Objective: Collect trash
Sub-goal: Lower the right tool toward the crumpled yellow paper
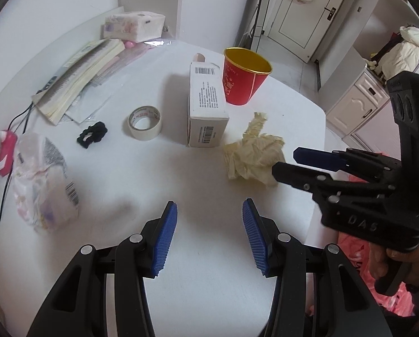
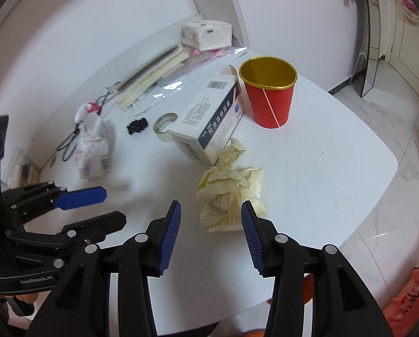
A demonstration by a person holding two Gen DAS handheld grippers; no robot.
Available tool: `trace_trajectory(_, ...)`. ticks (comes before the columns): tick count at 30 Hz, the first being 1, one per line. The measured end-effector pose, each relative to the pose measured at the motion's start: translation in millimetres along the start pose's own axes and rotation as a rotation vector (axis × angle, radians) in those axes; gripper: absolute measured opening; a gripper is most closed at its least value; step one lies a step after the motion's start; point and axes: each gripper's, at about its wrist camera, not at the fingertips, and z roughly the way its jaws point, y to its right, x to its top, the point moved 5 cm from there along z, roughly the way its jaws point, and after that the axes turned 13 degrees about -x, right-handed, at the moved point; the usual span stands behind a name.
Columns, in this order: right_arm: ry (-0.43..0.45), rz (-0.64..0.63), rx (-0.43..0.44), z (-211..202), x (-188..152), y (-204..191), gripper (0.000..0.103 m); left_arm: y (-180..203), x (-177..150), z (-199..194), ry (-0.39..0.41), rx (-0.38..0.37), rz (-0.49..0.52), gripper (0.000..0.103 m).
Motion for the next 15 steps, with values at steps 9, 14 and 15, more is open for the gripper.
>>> trace_trajectory(9, -0.027, -0.004, -0.049, 31.6, 0.2, -1.1, 0.039, -17.2, 5.6, 10.7, -0.026, -0.016, 0.005, 0.05)
trace_trajectory(14, -0.003, -0.037, -0.048, 27.8, 0.5, -6.2, 0.024, -24.3, 5.3, 8.0, -0.025, -0.018, -0.006, 0.05)
trace_trajectory(15, 0.007, -0.044, -0.05, 24.3, 0.9, -8.8, 0.024, -26.0, 5.2, 5.7, -0.022, -0.017, -0.008, 0.05)
